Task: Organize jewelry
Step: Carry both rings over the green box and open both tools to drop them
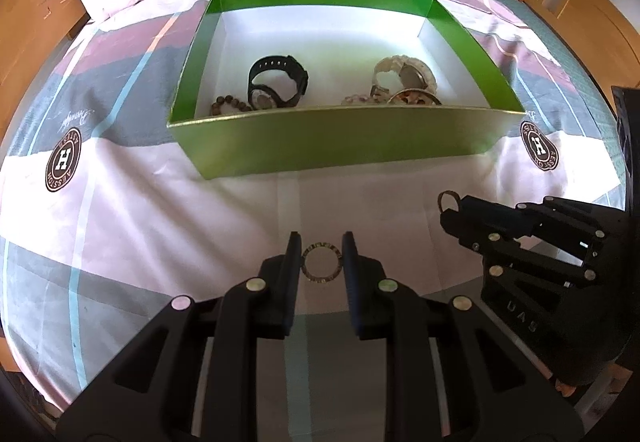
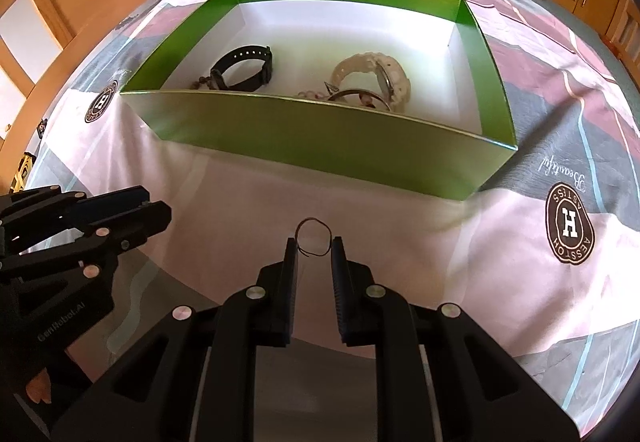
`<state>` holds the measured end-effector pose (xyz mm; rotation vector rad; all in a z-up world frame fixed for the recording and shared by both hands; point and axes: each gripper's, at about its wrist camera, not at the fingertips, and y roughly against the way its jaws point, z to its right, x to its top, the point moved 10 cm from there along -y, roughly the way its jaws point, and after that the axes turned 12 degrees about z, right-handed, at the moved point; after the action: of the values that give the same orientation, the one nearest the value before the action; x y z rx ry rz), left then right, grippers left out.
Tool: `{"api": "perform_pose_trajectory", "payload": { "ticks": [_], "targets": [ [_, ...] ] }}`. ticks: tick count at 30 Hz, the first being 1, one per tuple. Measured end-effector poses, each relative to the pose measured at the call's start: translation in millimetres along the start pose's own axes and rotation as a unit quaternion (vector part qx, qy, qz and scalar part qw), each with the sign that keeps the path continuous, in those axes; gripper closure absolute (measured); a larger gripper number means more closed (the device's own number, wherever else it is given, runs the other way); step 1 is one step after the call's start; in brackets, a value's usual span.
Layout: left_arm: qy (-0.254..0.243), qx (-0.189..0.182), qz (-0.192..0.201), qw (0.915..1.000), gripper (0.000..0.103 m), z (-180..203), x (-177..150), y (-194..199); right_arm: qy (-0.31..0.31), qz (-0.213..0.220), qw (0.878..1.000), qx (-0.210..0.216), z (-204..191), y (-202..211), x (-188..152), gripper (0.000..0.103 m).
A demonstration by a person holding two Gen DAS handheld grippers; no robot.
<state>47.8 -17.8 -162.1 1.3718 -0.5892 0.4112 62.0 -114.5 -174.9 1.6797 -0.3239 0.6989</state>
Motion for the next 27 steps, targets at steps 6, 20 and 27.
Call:
{"api": "perform_pose_trajectory", "payload": {
  "ticks": [6,20,27],
  "targets": [
    [0.007,0.004,0.026,0.9996,0.082,-2.6,19.1,8.9,-0.011,0.046,0.999,-0.005,11.6,16.6,27.6,0.086],
    [0.055,0.011,0.099,0.9936,0.082,-27.4,115.7,-14.9,-0.106,0.133,0.985,-0.013,54.8,13.8,94.5,0.086],
    [0.056,0.033,0.062,0.9960,0.071,-37.8,106.1,-51.1,-0.129,0.110,0.985,-0.027,65.3,-15.6,94.1,0.080]
  ]
}}
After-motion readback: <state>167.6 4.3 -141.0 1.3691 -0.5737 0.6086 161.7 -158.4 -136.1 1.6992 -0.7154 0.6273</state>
